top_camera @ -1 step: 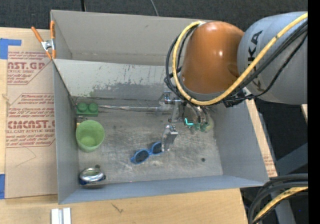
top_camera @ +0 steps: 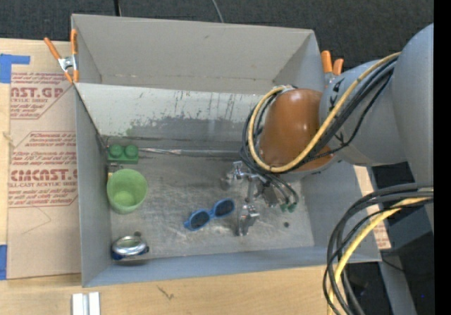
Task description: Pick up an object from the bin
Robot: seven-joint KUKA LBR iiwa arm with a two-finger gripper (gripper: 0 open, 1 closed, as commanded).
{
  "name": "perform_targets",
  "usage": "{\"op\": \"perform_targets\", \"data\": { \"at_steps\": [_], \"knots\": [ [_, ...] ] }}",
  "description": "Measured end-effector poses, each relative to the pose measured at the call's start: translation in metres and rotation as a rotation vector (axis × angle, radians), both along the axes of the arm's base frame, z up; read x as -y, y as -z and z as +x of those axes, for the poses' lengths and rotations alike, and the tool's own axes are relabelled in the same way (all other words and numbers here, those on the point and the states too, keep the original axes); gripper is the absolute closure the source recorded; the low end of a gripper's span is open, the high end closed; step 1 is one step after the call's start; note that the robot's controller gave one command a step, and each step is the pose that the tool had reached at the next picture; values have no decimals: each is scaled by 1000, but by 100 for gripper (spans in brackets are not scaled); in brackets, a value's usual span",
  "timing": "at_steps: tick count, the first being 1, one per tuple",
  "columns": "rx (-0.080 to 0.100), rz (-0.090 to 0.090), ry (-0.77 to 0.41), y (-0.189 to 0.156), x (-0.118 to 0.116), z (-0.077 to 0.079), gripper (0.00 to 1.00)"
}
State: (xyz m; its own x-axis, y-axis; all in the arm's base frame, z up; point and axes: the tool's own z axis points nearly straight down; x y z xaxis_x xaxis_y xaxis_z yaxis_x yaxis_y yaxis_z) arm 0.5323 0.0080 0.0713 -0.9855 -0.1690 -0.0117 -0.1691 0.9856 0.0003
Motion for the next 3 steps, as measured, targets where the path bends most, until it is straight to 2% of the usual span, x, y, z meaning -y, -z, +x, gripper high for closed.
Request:
{"op": "perform_targets", "data": {
  "at_steps": [1, 2, 3],
  "knots": [
    [-2, 0, 83, -2, -61, -11, 0],
    [-10, 0, 85, -3, -60, -12, 100],
    [-3, 2, 182, -190, -62, -18, 100]
  ]
}}
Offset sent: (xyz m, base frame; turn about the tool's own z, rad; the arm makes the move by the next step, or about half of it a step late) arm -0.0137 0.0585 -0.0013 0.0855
